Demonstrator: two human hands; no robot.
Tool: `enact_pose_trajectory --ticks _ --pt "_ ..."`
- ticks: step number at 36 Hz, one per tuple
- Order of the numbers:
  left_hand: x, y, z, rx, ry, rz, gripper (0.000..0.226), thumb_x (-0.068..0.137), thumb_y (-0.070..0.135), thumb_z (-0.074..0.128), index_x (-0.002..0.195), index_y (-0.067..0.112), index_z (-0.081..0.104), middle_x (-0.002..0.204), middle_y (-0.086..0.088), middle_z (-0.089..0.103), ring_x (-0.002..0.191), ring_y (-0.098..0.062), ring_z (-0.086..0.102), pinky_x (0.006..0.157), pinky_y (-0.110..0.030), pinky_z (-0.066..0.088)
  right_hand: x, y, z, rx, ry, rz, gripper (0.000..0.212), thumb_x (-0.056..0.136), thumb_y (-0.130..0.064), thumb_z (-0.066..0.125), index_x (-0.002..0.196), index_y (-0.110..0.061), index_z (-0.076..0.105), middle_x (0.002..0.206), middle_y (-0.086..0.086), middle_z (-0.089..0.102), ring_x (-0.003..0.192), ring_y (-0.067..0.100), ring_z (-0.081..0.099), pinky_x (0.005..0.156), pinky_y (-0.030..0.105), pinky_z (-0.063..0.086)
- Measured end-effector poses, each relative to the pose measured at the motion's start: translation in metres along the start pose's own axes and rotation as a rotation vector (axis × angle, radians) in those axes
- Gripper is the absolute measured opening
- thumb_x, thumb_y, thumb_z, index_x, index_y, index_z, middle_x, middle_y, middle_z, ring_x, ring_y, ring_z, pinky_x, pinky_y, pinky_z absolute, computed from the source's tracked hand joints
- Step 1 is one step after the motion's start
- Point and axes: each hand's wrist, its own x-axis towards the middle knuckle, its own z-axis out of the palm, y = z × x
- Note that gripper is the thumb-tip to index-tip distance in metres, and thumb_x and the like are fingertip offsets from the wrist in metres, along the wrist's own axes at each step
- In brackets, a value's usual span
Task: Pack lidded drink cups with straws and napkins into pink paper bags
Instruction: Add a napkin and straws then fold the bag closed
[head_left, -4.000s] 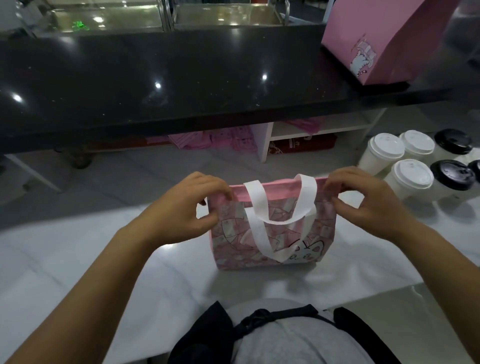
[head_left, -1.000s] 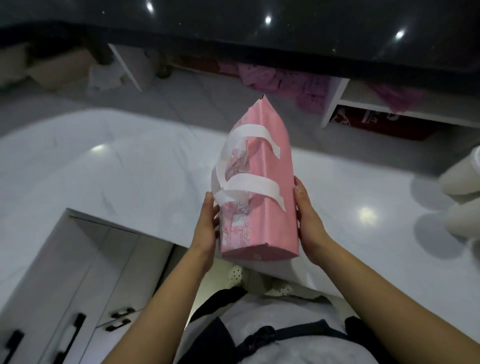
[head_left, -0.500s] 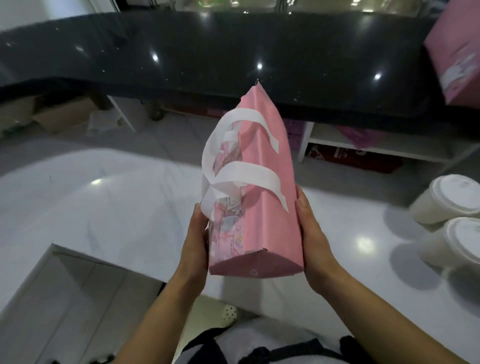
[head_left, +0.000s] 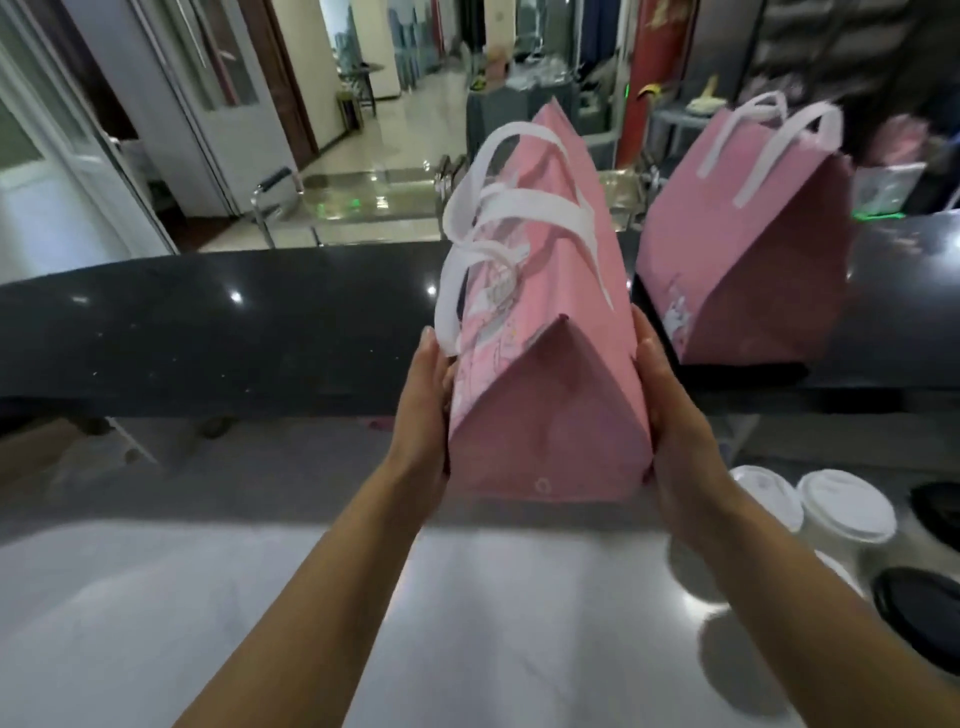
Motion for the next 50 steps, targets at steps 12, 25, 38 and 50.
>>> enact_pose_trajectory --ticks 12,25,38,50 --pt "0.052 -0.039 0.011 0.005 -0.193 0.029 0.072 0.086 0.063 0.059 0.149 0.037 0.037 0.152 0.012 0.045 0.133 -0.008 0.051 0.101 -0.031 0.049 0.015 0.002 -0.056 -0.298 -0.047 0.012 0.112 0.063 -0.048 0.085 0.152 -0.049 0.018 0.143 -0.046 0.032 0.13 -0.016 0.04 0.1 0.015 0.043" --pt "0.096 -0.053 0.007 0.412 -0.211 0.123 0.111 0.059 0.038 0.091 0.146 0.056 0.024 0.149 0.003 0.043 0.129 -0.019 0.053 0.095 -0.043 0.056 0.056 0.022 -0.06 -0.979 0.364 -0.255 0.085 0.08 -0.025 0.075 0.152 -0.032 0.03 0.152 0.005 0.038 0.138 0.03 0.038 0.11 0.054 0.037" --pt "0.147 -0.049 0.035 0.536 -0.262 0.194 0.109 0.069 0.023 0.089 0.152 0.039 0.021 0.143 0.002 0.048 0.128 -0.016 0.052 0.105 -0.046 0.049 0.052 -0.008 -0.05 -1.202 0.294 -0.043 0.093 0.089 -0.033 0.067 0.159 -0.019 0.006 0.164 0.003 0.018 0.148 0.023 0.025 0.118 0.036 0.027" --pt "0.056 -0.03 -0.011 0.704 -0.207 0.087 0.106 0.079 0.042 0.08 0.155 0.046 0.006 0.164 0.009 0.015 0.147 -0.013 0.02 0.11 -0.03 0.025 -0.025 0.02 -0.015 -1.047 0.194 0.118 0.083 0.092 -0.037 0.065 0.157 -0.034 0.013 0.165 -0.008 0.014 0.15 0.013 0.016 0.115 0.032 0.023"
